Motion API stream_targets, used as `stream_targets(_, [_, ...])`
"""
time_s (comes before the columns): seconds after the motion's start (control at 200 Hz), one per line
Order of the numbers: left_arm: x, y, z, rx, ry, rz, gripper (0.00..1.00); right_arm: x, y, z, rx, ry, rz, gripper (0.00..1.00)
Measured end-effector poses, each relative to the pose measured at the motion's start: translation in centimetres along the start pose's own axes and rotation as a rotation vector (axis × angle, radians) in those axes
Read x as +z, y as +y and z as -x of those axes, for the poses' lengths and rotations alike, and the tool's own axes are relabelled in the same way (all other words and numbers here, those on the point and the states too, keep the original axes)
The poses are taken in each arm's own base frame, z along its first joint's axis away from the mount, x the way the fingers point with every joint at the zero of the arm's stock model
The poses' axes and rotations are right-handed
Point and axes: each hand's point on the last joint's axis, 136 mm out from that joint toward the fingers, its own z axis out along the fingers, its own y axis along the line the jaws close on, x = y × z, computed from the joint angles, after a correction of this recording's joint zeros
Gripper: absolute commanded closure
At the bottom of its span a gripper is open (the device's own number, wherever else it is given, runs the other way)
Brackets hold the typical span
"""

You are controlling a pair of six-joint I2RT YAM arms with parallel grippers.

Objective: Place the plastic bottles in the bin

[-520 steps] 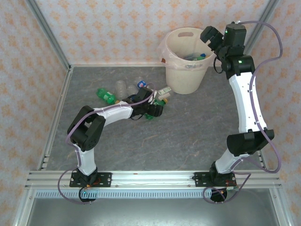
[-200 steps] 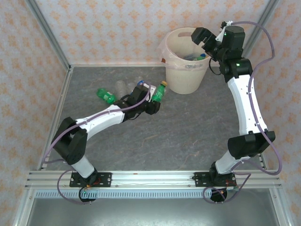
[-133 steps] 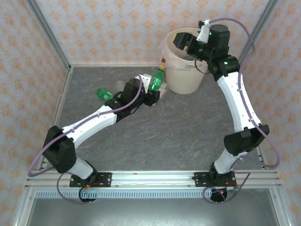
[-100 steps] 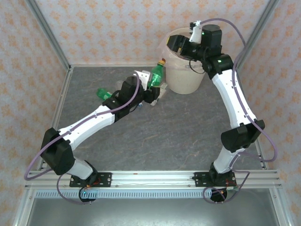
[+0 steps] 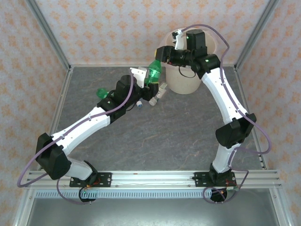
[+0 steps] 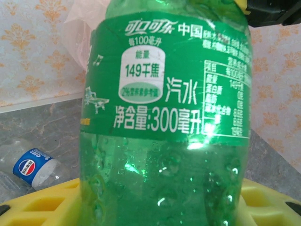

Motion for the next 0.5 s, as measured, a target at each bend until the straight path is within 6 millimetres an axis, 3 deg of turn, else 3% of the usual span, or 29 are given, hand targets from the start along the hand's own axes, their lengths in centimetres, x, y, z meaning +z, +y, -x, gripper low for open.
stream_targets(0.115, [0.0,-0.1,0.0,0.001,0.001,-0.001,0.48,0.2,0.3,-0.3,-0.002,0.012,0.008,0.56])
stream_targets(0.305, [0.0,-0.1,-0.1,0.001,0.002,-0.001,0.47,0.5,0.5,-1.1,-0.003,0.039,0.020,0.65])
stream_targets(0.395, [0.0,-0.1,-0.1,0.001,0.004,0.000,0.47,0.4,0.4,-1.2,0.002,0.041,0.019,0.77])
stream_targets(0.496, [0.0,0.0,-0.2,0.001,0.006,0.000,0.46,0.4,0.4,-1.2,0.004,0.041,0.018,0.78])
